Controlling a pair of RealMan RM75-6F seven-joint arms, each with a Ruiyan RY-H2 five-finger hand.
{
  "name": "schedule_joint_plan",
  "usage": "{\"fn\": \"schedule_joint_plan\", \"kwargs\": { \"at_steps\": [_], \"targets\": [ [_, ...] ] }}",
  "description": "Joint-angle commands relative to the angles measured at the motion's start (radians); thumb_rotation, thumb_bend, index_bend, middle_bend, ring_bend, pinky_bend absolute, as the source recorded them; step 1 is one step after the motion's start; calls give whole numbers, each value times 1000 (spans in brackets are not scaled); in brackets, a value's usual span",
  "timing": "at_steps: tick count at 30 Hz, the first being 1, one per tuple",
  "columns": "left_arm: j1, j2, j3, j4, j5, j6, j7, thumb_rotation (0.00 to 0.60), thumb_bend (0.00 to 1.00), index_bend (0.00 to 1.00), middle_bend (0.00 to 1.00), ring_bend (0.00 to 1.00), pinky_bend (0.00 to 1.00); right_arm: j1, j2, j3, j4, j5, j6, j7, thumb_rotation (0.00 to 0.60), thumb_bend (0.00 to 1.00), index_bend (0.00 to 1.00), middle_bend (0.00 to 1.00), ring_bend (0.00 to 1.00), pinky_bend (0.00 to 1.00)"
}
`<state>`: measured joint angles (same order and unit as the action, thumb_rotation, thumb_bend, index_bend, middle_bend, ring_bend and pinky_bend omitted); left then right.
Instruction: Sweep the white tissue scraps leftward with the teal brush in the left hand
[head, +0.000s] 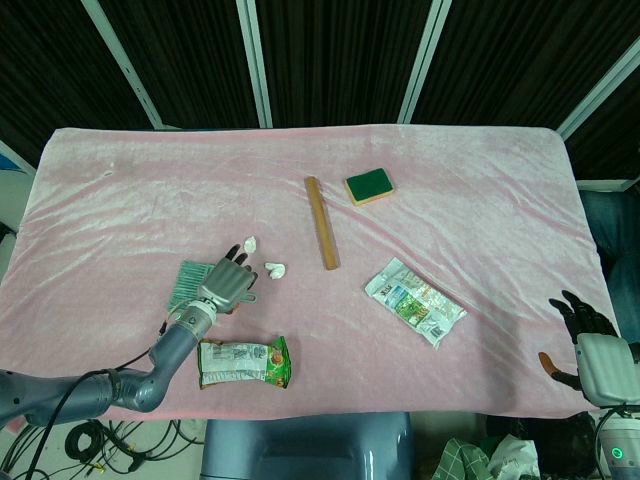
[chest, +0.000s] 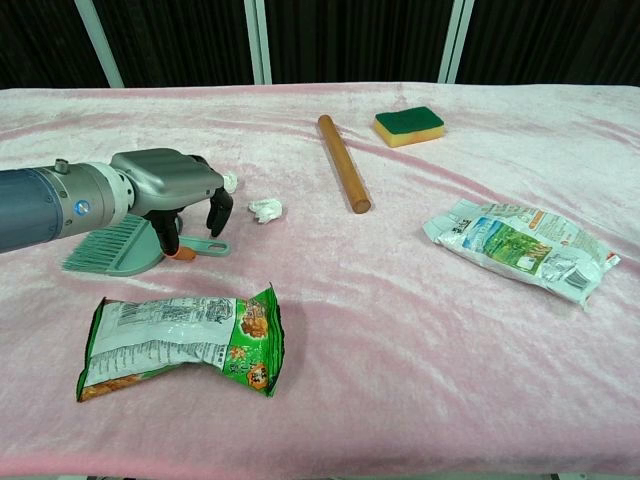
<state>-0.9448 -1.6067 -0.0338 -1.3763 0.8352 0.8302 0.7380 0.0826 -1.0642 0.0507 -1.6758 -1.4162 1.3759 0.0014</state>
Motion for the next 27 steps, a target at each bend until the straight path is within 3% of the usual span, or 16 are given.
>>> {"fn": "schedule_joint_plan", "kwargs": {
  "at_steps": [1,27],
  "targets": [
    [-2,-1,2,0,-1,1,3,600,279,454,359,101,46,0,0,0,0,0,0,0,600,207,169,67,125,177],
    [-13,-13,11,8,-30,15,29,600,278,491,360,95,47,3,7,-4,-3,1,-12,3,600,208,168,67,125,177]
  ]
}}
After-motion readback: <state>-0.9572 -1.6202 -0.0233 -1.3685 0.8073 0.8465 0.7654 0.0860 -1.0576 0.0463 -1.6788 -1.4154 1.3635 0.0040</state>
